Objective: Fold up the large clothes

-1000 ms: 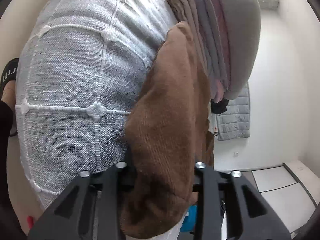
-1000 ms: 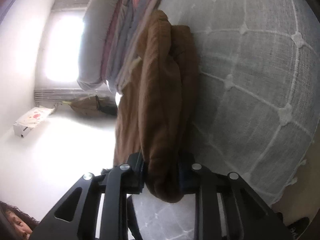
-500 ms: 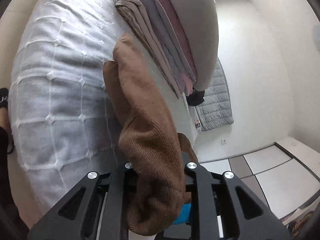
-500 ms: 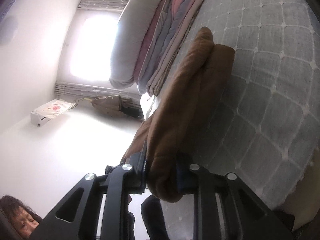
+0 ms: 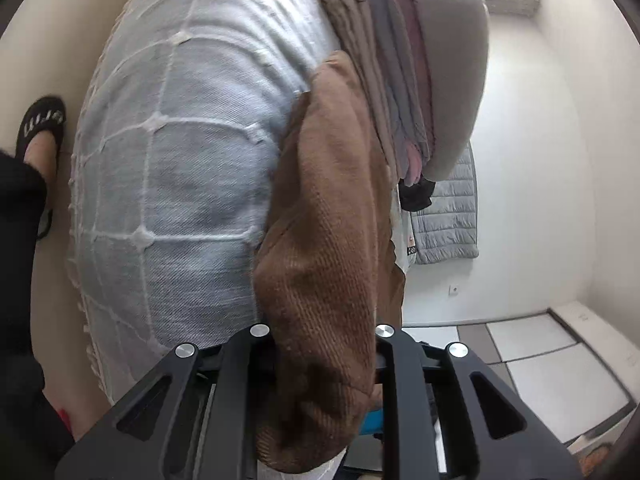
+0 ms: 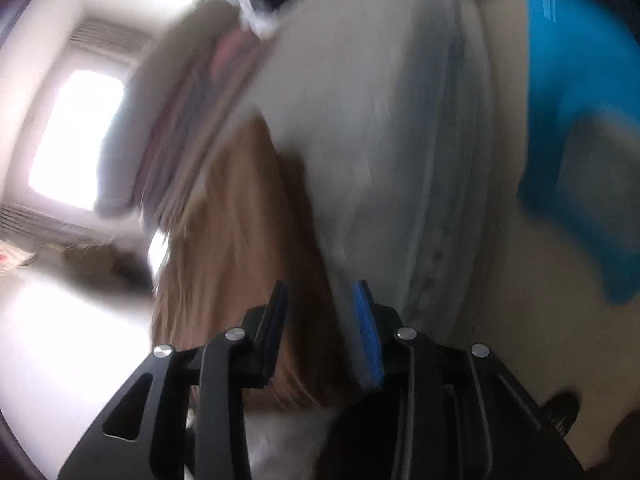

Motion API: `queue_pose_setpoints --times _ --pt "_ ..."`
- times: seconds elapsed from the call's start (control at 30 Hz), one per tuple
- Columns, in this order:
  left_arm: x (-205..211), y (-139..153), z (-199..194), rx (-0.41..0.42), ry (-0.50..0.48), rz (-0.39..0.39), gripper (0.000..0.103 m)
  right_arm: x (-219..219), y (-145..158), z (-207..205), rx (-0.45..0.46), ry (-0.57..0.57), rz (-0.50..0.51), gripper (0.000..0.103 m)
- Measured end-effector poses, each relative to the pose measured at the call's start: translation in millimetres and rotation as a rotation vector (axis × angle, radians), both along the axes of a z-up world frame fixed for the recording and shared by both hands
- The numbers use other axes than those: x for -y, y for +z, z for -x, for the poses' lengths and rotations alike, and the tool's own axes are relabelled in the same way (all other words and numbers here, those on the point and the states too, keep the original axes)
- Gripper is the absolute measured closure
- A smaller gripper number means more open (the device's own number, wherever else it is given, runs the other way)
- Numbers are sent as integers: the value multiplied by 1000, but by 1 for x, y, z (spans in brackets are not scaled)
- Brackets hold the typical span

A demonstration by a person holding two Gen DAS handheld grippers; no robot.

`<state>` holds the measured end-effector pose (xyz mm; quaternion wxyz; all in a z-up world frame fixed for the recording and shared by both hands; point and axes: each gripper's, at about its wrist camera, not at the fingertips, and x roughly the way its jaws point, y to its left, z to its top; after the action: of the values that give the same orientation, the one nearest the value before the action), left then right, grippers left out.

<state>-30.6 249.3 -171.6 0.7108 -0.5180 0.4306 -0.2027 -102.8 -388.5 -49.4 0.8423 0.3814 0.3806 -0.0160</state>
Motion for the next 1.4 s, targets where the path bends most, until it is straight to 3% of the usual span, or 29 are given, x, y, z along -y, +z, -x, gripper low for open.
queue_pose_setpoints --times 0.1,0.17,0.23,0.33,0.4,0.43,0.53,0.63,0.73,0.8,0.83,0.9,0.93,1.0,1.1,1.23,1.4 --pt "9 5 -4 10 9 14 87 -75 39 -35 121 207 49 48" --pt "10 6 -5 15 22 25 87 -135 36 -71 116 383 18 47" --pt "12 5 -7 16 32 36 87 -196 18 -100 75 536 -15 47" --pt "15 6 -5 28 36 33 87 -248 -12 -127 23 629 -43 47" --pt "16 10 -6 44 34 27 87 -275 -51 -134 -106 663 -15 47" --pt "18 12 -7 56 30 37 87 -281 -64 -139 -133 673 2 47" --pt "22 23 -8 82 35 22 87 -266 -48 -137 -110 634 -80 47" --pt "27 33 -8 113 34 6 87 -262 -20 -125 22 635 -70 45" --pt "33 42 -8 134 43 3 87 -281 -56 -133 -106 709 -80 35" --pt "41 52 -10 153 38 -11 87 -279 -68 -134 -81 709 -75 35" --pt "47 62 -10 174 35 -40 87 -276 -66 -135 -85 700 -98 35" --pt "57 80 -13 205 21 -61 87 -260 -56 -129 -10 653 -180 35" --pt "62 87 -15 220 12 -73 87 -258 -48 -125 43 639 -159 35" --pt "73 104 -19 251 -10 -106 87 -258 -27 -114 94 565 88 35" --pt "89 121 -23 279 -31 -134 86 -263 -11 -109 100 496 427 36" --pt "106 138 -23 308 -51 -178 86 -272 -18 -110 38 521 571 37" --pt "131 162 -22 366 -99 -233 86 -286 -80 -115 -121 599 715 36"
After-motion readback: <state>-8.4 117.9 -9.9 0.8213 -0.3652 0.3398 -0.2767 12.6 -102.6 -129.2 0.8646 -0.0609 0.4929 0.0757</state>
